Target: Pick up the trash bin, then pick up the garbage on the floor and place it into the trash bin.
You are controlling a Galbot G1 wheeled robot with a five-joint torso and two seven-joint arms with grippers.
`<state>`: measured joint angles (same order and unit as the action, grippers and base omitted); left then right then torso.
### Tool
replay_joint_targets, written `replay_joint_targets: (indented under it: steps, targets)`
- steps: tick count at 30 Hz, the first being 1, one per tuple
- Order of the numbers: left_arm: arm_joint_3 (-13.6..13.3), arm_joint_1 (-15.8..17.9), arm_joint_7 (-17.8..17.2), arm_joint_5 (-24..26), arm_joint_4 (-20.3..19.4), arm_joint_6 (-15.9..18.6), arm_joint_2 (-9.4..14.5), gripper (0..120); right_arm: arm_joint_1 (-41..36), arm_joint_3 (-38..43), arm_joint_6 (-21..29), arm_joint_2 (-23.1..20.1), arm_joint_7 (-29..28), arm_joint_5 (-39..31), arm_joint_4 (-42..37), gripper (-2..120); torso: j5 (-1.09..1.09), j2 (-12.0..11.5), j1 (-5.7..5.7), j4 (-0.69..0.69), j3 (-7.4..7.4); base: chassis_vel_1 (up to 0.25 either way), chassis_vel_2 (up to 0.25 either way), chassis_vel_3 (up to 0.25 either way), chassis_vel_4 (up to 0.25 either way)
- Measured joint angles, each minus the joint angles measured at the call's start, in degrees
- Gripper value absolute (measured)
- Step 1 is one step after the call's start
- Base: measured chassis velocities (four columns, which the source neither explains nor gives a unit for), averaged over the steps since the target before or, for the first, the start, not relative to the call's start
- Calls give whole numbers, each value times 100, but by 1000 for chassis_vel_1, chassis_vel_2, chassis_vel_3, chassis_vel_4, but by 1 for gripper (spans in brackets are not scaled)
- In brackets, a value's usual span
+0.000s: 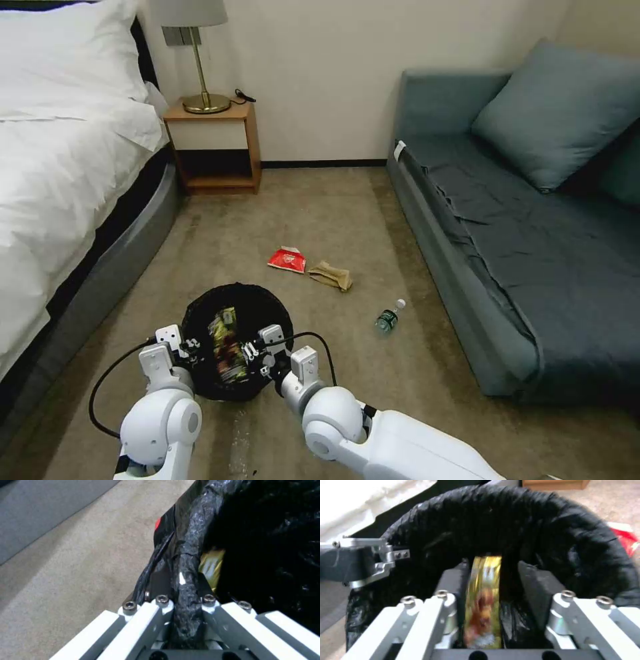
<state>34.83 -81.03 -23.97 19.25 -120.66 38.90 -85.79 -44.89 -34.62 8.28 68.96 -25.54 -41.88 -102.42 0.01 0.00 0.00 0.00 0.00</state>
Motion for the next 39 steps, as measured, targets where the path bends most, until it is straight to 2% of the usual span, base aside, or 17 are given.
replay_joint_targets:
  steps: [1,5,6,10,11,13,14,15,16,17,19,20,22,24,28,39]
  targets:
    - [0,0,0,0,0,0,0,3,0,0,0,0,0,0,0,43,0,0,0,0,0,0,0,0,0]
    - [29,13,5,14,0,0,14,3,-358,857,-388,-288,342,606,-326,61,1,0,0,0,0,0,0,0,0]
    - [29,13,5,14,0,0,14,3,-358,857,-388,-288,342,606,-326,61,1,0,0,0,0,0,0,0,0]
    - [48,16,33,17,-28,-14,21,3,-1074,2532,-712,-640,570,1515,-1032,80,0,0,0,-3,0,0,0,0,0]
    - [48,16,33,17,-28,-14,21,3,-1074,2532,-712,-640,570,1515,-1032,80,0,0,0,-3,0,0,0,0,0]
    - [61,14,40,16,-40,-24,23,3,-1347,3075,-740,-715,532,1885,-1366,87,1,0,0,-2,-1,0,0,0,0]
    - [84,8,47,17,-45,-41,26,3,-1677,3574,-757,-733,457,2285,-1676,93,0,0,0,-1,0,0,0,0,0]
    - [92,6,49,16,-46,-45,27,3,-1772,3681,-759,-732,432,2375,-1757,95,0,0,0,-1,-1,0,0,0,0]
    - [125,1,55,16,-47,-64,35,3,-2213,4096,-680,-687,306,2759,-2086,99,0,0,0,-1,-1,0,0,0,0]
    - [125,1,55,16,-47,-64,35,3,-2213,4096,-680,-687,306,2759,-2086,99,0,0,0,-1,-1,0,0,0,0]
    - [158,-1,60,14,-50,-81,39,3,-2703,4454,-573,-497,204,3119,-2378,99,0,0,0,-2,-1,0,0,0,0]
    - [177,-3,66,15,-57,-92,39,3,-3100,4658,-462,-239,86,3404,-2610,100,2,0,0,-3,-1,0,0,0,0]
    - [184,-5,71,15,-59,-97,39,3,-3257,4729,-421,-128,43,3509,-2694,100,1,0,0,-2,-1,0,0,0,0]
    - [207,-7,74,16,-59,-112,41,3,-3835,4845,-393,269,-40,3947,-2927,100,0,0,0,-1,-1,0,0,0,0]
    - [238,5,78,16,-58,-136,43,3,-4234,4823,-559,495,-42,4276,-2929,100,-1,0,0,-2,-1,0,0,0,0]
    - [262,8,83,19,-91,-149,31,3,-4150,4731,-697,500,26,4289,-2686,100,-1,0,0,0,-1,0,0,0,0]
